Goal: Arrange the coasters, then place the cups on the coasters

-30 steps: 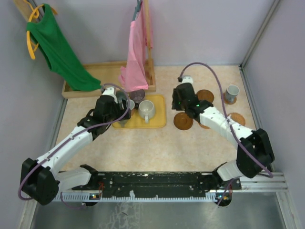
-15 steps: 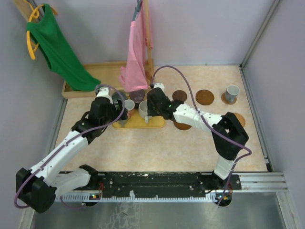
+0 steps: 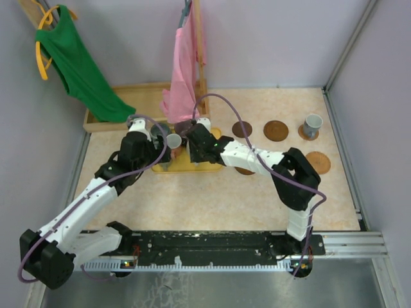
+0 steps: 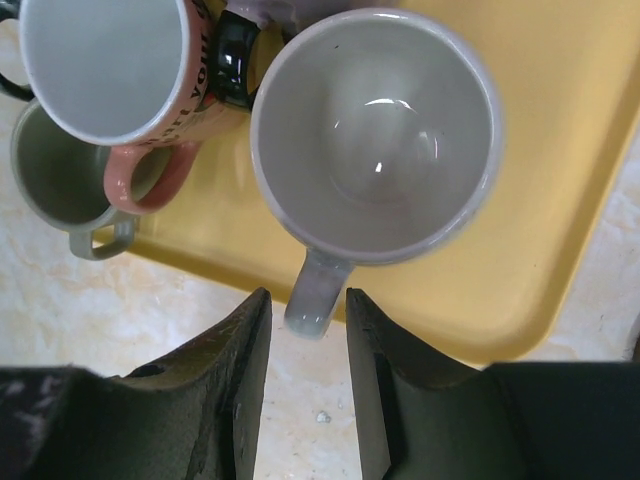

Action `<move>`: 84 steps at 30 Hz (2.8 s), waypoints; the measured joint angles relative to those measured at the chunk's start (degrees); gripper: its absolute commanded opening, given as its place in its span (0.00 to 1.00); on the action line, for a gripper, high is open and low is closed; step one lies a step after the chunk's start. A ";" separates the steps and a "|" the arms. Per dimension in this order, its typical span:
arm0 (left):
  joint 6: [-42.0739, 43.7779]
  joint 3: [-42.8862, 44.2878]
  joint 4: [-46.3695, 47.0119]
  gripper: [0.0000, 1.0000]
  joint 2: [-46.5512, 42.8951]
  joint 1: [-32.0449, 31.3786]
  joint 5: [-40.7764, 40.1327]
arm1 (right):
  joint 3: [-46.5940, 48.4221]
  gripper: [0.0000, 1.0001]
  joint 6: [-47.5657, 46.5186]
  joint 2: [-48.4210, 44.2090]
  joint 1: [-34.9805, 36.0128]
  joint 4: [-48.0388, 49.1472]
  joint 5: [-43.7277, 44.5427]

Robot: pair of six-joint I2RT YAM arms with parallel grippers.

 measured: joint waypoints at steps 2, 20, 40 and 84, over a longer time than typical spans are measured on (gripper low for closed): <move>0.02 -0.17 -0.07 1.00 -0.31 0.00 0.00 | 0.72 0.37 0.20 1.14 0.24 -1.16 0.48; 0.04 -0.92 -0.26 1.00 -0.98 0.00 0.13 | 8.28 0.32 2.73 7.78 0.59 -9.51 6.82; 0.07 -0.92 -0.22 1.00 -0.98 0.00 0.46 | 10.71 0.00 2.47 9.64 0.59 -12.63 9.16; -0.37 -1.36 -0.17 1.00 -0.98 0.02 1.66 | -1.51 0.00 -0.17 -3.43 0.26 -10.95 15.85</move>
